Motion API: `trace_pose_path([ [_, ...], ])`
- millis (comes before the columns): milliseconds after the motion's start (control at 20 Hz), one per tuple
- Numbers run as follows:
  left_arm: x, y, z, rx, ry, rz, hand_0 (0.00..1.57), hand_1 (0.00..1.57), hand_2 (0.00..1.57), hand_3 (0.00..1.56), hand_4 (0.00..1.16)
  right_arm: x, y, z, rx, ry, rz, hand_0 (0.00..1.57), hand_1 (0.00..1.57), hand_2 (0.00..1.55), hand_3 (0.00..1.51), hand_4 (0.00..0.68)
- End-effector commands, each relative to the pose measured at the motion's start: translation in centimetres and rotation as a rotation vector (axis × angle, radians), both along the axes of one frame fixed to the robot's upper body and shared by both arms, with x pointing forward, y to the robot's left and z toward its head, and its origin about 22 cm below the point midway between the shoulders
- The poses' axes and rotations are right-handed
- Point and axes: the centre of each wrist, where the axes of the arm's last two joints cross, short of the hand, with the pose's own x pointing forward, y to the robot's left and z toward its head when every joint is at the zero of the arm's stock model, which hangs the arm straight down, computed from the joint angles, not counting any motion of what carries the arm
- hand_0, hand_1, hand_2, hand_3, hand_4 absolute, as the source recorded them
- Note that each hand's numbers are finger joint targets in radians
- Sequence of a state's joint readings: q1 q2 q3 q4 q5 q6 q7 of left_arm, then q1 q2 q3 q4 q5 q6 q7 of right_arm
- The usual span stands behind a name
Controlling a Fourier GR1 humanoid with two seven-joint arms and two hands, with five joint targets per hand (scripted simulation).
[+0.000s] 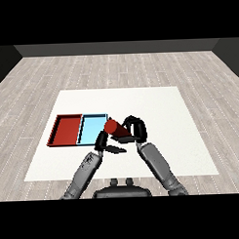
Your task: Pick the red can and put it in the red box
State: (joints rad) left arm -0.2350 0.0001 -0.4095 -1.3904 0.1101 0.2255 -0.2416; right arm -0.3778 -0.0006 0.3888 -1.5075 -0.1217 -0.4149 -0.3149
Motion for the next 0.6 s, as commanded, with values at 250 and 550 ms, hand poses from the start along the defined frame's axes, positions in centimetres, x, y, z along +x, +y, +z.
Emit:
trace_pose_path([
  [250,0.2,-2.3,0.0,-0.040,0.017,-0.028,0.00,0.00,0.00,0.00,0.00,-0.1,0.9,0.3,0.014,-0.011,0.041,1.45,1.45,1.44,1.39,0.666],
  [550,-0.2,-2.8,0.4,-0.038,0.007,-0.047,0.00,0.00,0.00,0.00,0.00,-1.3,3.1,1.4,0.065,0.025,0.073,1.50,1.50,1.44,1.40,0.640],
])
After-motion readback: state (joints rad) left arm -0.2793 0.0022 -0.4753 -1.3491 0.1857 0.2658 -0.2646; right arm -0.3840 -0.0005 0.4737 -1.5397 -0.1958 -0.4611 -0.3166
